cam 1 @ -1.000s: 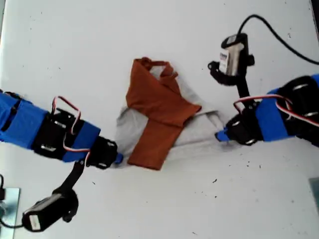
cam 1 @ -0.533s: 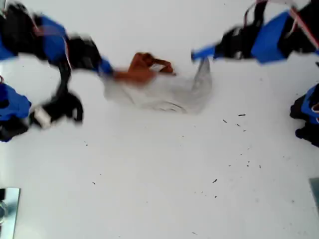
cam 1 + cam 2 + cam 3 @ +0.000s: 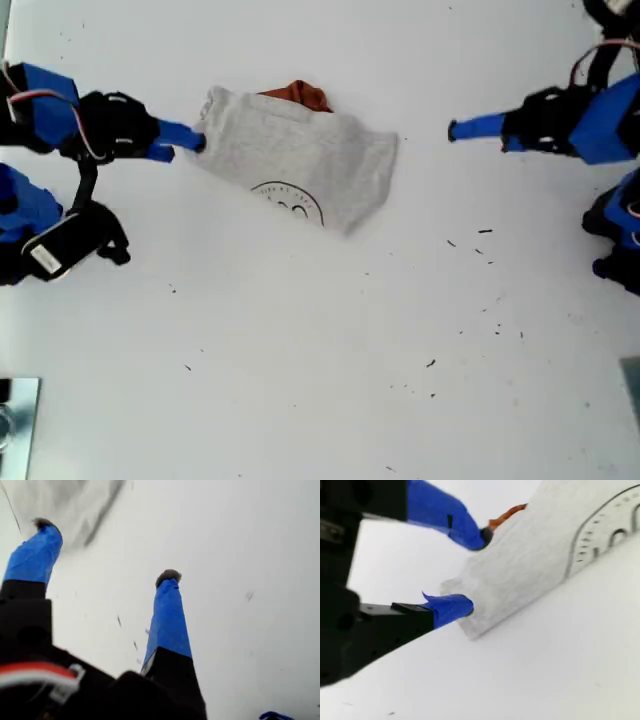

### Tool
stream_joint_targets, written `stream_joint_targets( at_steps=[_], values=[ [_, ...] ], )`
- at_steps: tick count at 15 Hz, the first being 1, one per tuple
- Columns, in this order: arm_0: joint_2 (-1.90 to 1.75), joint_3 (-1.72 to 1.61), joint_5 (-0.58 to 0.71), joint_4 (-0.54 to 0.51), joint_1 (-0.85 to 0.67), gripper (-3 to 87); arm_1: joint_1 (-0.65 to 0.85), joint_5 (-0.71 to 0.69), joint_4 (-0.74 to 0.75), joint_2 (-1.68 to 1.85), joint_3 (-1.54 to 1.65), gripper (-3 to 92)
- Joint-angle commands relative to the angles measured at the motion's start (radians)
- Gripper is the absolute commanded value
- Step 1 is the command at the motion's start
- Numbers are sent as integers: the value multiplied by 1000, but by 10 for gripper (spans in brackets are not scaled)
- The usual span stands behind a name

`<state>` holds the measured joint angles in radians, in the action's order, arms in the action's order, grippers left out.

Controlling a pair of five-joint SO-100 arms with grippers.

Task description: Fold t shirt

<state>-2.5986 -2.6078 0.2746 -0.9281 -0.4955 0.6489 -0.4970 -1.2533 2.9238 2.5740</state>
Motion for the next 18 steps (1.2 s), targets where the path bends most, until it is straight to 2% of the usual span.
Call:
stream_joint_targets(
  at_steps=[1,4,5,6,7,8,9,10,11,12,18],
  values=[
    [-244,-192,-146,71,183,7,-164,81,-25,210,146,309],
    [-692,-523,-331,89,374,-2,-371,322,-26,407,426,96],
    [-986,-644,-396,-23,411,-2,-403,362,-67,512,505,38],
    [-1006,-637,-402,-103,413,-2,-422,348,-97,566,528,38],
    [-982,-638,-362,-100,388,-2,-417,365,-100,545,526,38],
    [-1002,-638,-337,-100,403,40,-414,380,-98,561,526,39],
    [-1002,-638,-331,-101,443,103,-403,316,-95,572,526,39],
    [-1002,-638,-327,-101,489,123,-393,89,-95,572,526,39],
    [-1002,-638,-327,-101,529,123,-393,-270,-95,572,526,40],
    [-1002,-638,-327,-101,560,123,-393,-330,-103,575,523,39],
    [-1002,-638,-327,-101,617,123,-393,-327,-103,575,523,39]
  ],
)
